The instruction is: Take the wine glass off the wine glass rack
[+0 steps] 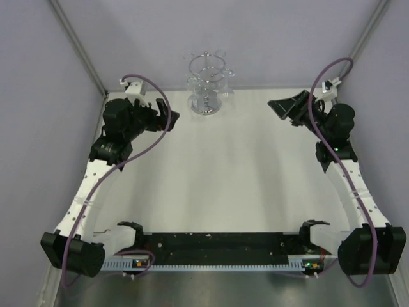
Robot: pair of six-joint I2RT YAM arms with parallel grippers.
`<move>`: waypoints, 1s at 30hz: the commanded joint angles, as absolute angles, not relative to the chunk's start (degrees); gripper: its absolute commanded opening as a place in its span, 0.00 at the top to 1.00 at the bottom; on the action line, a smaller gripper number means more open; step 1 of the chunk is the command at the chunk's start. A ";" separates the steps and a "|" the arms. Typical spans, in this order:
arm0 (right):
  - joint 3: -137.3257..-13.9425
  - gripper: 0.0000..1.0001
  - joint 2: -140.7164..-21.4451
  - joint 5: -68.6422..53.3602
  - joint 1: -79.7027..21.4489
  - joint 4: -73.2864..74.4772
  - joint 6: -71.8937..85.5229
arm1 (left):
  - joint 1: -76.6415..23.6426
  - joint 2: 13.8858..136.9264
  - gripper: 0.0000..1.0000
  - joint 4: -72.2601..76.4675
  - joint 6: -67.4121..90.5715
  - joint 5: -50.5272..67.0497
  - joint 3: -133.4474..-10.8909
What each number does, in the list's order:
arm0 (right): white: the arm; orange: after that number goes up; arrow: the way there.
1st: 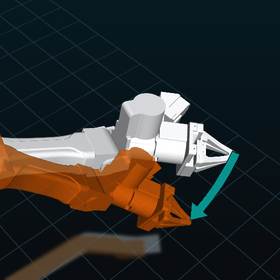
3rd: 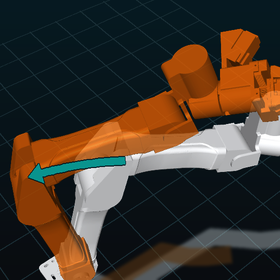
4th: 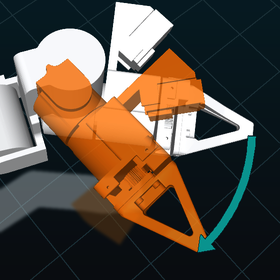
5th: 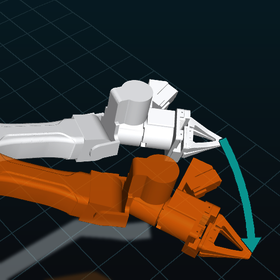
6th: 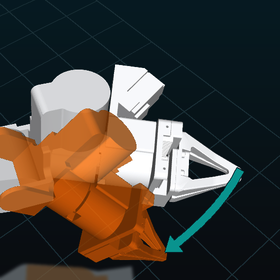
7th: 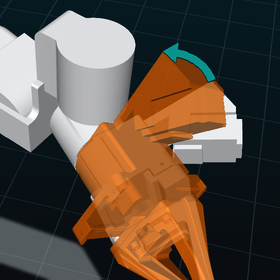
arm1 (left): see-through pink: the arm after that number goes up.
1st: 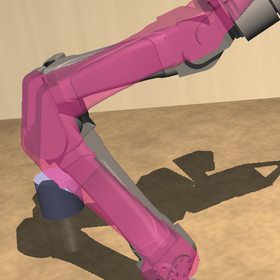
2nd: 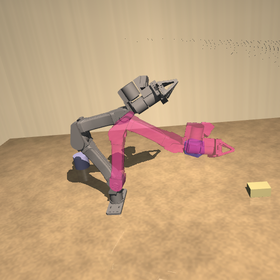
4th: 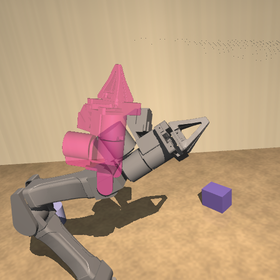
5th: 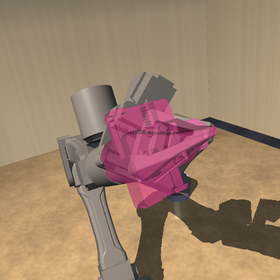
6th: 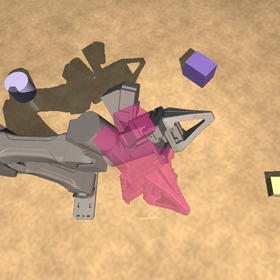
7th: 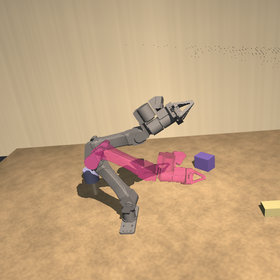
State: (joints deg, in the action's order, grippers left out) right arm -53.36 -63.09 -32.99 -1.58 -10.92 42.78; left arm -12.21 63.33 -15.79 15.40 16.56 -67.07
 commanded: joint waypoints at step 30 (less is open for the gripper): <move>-58.36 0.06 -58.71 -9.95 -27.67 7.29 20.84 | -23.29 86.64 0.08 24.34 7.56 6.77 -74.78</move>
State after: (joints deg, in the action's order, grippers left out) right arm -60.14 -60.80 -17.76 -20.67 4.58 25.26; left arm -22.17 81.12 13.08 9.13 9.39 -69.21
